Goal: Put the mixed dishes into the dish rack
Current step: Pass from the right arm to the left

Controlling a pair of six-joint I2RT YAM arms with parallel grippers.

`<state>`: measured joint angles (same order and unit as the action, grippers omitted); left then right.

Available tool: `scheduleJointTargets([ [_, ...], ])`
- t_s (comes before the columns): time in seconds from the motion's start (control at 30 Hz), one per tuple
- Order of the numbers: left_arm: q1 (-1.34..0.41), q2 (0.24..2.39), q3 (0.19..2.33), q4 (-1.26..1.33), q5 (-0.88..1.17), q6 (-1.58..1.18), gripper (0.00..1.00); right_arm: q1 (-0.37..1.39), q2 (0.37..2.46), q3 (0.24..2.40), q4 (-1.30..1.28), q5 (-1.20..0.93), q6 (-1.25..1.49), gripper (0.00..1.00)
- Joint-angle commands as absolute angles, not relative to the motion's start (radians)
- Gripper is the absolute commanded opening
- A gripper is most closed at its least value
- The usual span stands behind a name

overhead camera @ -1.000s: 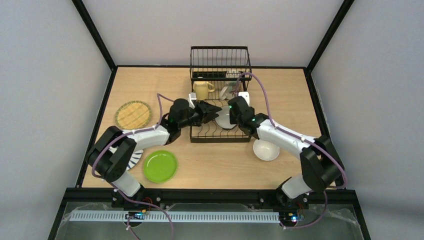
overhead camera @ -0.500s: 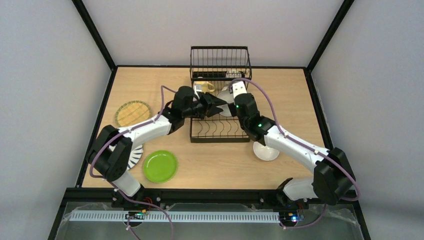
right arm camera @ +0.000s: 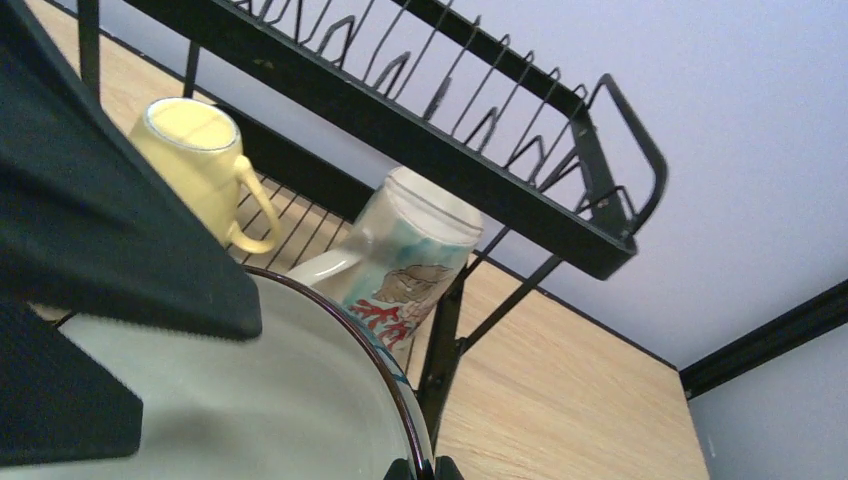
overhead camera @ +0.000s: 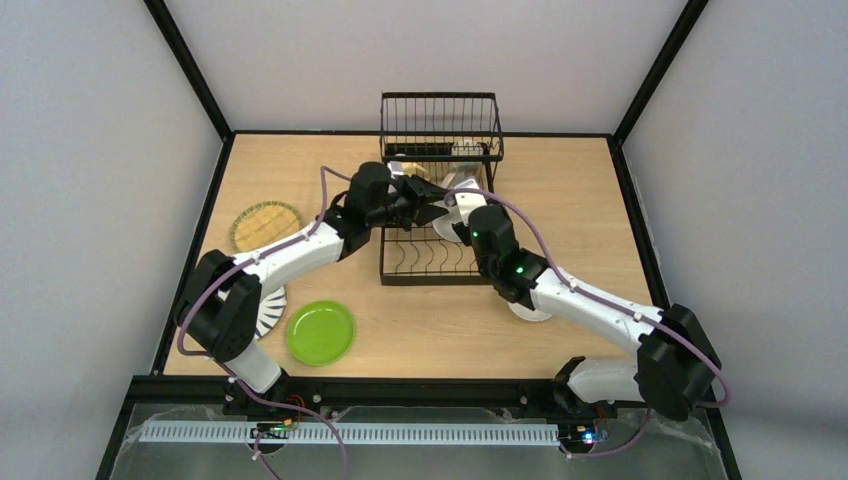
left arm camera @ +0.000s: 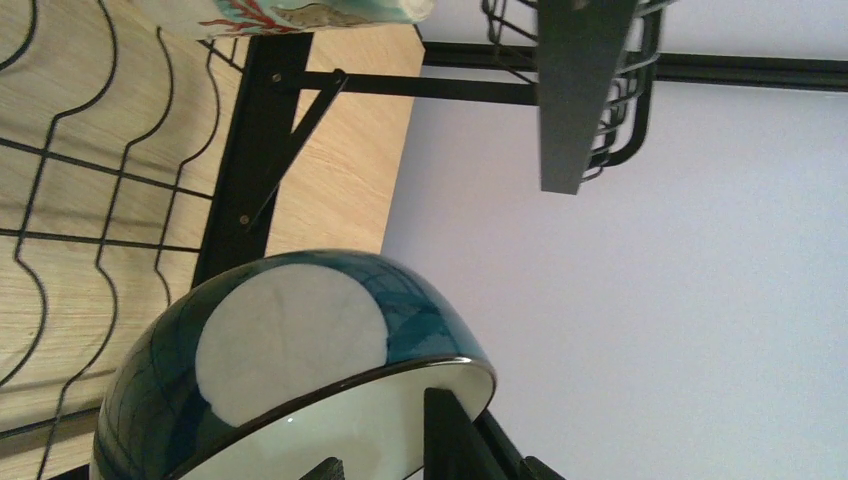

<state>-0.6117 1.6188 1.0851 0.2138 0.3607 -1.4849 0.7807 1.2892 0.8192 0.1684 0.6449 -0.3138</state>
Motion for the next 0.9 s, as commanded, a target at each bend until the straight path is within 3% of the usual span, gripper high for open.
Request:
scheduleJointTargets([
  [0.0,-0.607,1.615,1.140,0.157,0.353,-1.489,0.99,0.795,1.217,0.805,0.287,0.690,-0.350,0.00],
  [0.87,-0.624,1.680,1.258,0.005,0.363,-1.448,0.99,0.942,1.180,0.735,0.401,0.758,-0.542,0.00],
])
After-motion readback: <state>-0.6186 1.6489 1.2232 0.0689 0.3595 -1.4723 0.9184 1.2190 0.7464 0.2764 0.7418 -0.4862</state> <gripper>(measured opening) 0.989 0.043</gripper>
